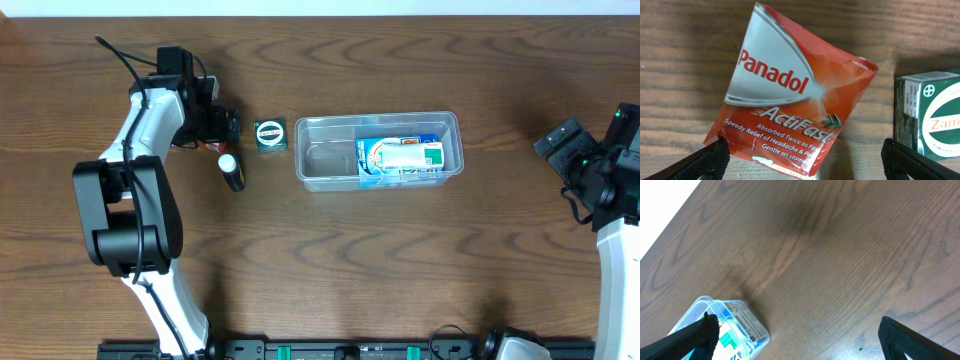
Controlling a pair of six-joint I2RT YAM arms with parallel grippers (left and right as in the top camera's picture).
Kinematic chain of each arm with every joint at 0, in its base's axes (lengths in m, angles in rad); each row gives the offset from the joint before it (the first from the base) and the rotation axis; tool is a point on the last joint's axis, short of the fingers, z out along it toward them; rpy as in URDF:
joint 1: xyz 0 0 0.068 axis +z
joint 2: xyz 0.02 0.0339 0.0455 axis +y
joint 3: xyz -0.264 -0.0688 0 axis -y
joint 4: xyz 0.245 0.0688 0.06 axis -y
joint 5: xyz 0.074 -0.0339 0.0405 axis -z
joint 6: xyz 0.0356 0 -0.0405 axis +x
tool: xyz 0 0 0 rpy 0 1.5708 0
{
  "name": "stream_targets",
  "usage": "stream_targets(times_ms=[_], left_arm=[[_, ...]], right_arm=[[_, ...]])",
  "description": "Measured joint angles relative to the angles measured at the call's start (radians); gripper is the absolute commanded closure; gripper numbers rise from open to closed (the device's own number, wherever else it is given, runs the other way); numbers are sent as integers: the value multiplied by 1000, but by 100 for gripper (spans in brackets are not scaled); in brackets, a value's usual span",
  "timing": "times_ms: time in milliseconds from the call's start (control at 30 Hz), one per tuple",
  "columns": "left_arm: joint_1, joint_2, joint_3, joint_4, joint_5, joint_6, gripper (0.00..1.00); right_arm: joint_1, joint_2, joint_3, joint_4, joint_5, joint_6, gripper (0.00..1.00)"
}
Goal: Pack container
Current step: 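Reach left gripper over the red Panadol ActiFast sachet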
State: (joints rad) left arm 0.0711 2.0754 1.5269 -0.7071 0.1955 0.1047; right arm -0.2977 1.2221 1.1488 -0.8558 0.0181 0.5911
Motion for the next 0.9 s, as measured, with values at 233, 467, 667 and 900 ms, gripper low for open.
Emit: stream_targets(times_ms=[233,467,667,900], left_arm=[[0,4,0,31,0,18,2],[0,5,0,35,0,116,2],[0,6,0,58,0,187,2],[0,6,1,63,0,220,2]], right_arm=[[0,0,0,0,0,0,1],[0,0,0,0,0,0,1],[0,0,0,0,0,0,1],[0,0,0,0,0,0,1]])
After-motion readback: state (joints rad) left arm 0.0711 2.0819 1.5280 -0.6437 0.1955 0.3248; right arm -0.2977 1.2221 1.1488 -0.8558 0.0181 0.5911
